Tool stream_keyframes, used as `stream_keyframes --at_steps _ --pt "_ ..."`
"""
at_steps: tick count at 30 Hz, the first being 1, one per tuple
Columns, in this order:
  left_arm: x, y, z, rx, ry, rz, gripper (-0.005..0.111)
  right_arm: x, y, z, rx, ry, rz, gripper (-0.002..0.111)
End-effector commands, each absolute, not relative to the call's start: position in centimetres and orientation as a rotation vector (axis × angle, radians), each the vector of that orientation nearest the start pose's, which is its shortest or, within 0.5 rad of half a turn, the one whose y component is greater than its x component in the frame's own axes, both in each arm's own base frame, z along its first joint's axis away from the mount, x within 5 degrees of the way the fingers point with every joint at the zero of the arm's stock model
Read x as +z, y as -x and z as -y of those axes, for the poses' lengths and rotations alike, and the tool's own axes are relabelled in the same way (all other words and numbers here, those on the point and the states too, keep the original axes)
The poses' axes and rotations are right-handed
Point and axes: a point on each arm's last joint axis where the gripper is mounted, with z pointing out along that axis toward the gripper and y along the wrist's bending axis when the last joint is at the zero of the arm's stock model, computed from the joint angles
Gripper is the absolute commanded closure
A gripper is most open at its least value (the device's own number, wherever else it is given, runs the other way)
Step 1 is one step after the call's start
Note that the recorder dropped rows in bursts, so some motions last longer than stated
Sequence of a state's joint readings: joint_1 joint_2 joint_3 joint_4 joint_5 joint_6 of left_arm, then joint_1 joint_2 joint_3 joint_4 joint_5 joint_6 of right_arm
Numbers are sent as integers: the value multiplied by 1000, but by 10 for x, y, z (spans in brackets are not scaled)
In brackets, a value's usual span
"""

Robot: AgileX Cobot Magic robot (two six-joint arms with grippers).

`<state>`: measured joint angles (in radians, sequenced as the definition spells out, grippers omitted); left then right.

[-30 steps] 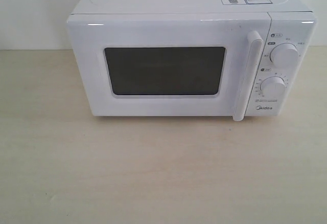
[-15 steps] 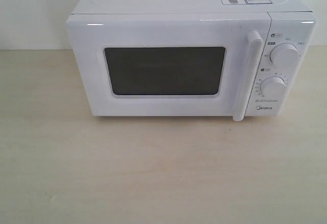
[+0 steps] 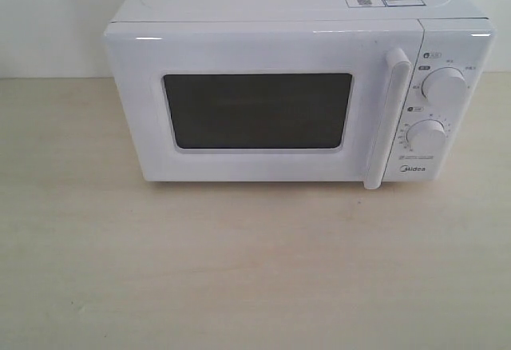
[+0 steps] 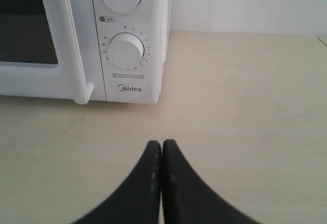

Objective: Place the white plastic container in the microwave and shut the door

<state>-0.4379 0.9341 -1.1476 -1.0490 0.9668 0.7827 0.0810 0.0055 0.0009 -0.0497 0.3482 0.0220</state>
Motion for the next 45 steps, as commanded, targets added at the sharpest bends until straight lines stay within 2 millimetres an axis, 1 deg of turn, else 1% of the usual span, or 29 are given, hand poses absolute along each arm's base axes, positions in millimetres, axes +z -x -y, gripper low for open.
stream_keyframes --at_steps 1,26,28,30,31,34,36,37,38,40,41,43,45 --pt "450 -111 125 -1055 -944 -1669 102 182 -53 -2 -1 108 -1829 108" --pt "449 -112 125 -1038 -953 -1670 102 182 -53 -2 -1 108 -1824 108" --pt "448 -110 119 -920 -1008 -1670 102 182 -53 -2 -1 108 -1824 108" --pt "450 -103 103 -712 -1026 -1680 102 182 -53 -2 -1 108 -1824 108" --pt "453 -97 96 -660 -1002 -1672 102 182 -53 -2 -1 108 -1824 108" --pt "467 -70 70 -495 -852 -1591 102 182 -53 -2 -1 108 -1824 108" --pt "471 -51 53 -388 -732 -1542 102 182 -53 -2 -1 108 -1824 108" --pt "470 -45 46 -342 -691 -1525 102 182 -53 -2 -1 108 -1824 108" --pt "465 -37 38 -265 -635 -1508 102 182 -53 -2 -1 108 -1824 108" --pt "455 -28 28 -181 -554 -1508 102 182 -53 -2 -1 108 -1824 108" --pt "444 -22 23 -130 -523 -1513 102 182 -53 -2 -1 108 -1824 108" --pt "422 -16 18 -46 -493 -1523 102 182 -53 -2 -1 108 -1824 108" --pt "397 -16 14 31 -451 -1509 102 182 -53 -2 -1 108 -1824 108"
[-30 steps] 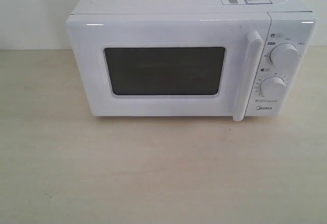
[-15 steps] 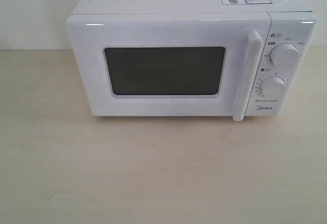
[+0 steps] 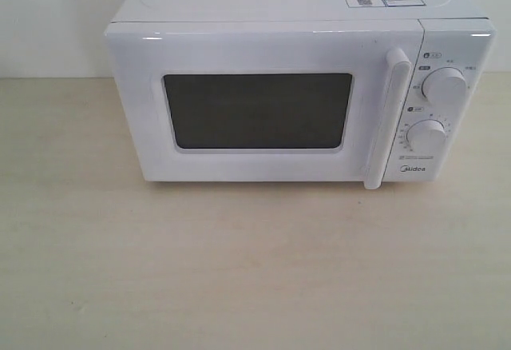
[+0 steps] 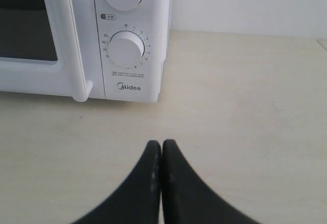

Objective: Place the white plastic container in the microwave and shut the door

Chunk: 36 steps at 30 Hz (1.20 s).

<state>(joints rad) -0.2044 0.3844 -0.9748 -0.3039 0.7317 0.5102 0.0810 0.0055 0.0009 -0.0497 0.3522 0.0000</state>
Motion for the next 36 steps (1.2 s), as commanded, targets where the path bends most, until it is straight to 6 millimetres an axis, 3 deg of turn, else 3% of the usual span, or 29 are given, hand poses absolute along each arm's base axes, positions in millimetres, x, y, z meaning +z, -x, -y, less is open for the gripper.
stream_keyframes --at_steps 1,9,13,24,36 --pt "386 -17 13 52 -431 -1498 102 182 -53 -2 -1 108 -1824 108" --pt "279 -42 9 110 -325 -1466 102 182 -53 -2 -1 108 -1824 108" --pt "246 -48 9 90 -313 -1515 102 182 -53 -2 -1 108 -1824 108" --pt "204 -56 8 77 -285 -1576 102 182 -53 -2 -1 108 -1824 108" --pt "188 -54 11 -9 -275 -1740 102 182 -53 -2 -1 108 -1824 108"
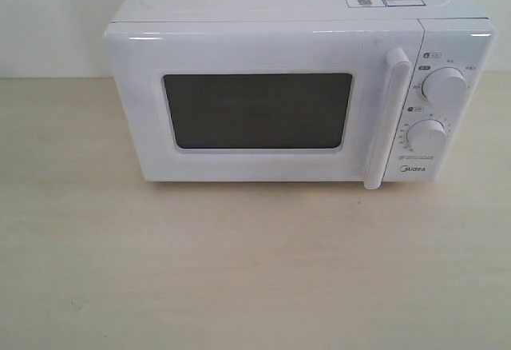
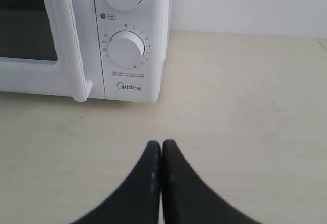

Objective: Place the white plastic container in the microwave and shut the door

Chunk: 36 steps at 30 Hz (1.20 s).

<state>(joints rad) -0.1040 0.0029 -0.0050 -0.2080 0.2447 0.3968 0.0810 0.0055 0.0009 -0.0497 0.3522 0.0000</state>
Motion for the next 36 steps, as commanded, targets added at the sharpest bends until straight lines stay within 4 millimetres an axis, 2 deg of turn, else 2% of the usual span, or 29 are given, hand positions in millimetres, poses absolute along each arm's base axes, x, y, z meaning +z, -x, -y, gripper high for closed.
stream_keyframes --at_steps 1,8,36 --pt "188 -54 11 -11 -273 -1740 102 182 -53 -2 -1 108 -1824 108" --pt "188 -54 11 -99 -172 -1756 102 182 -53 -2 -1 108 -1828 108" --pt "187 -54 11 -100 -174 -1760 102 182 -53 -2 -1 108 -1828 108"
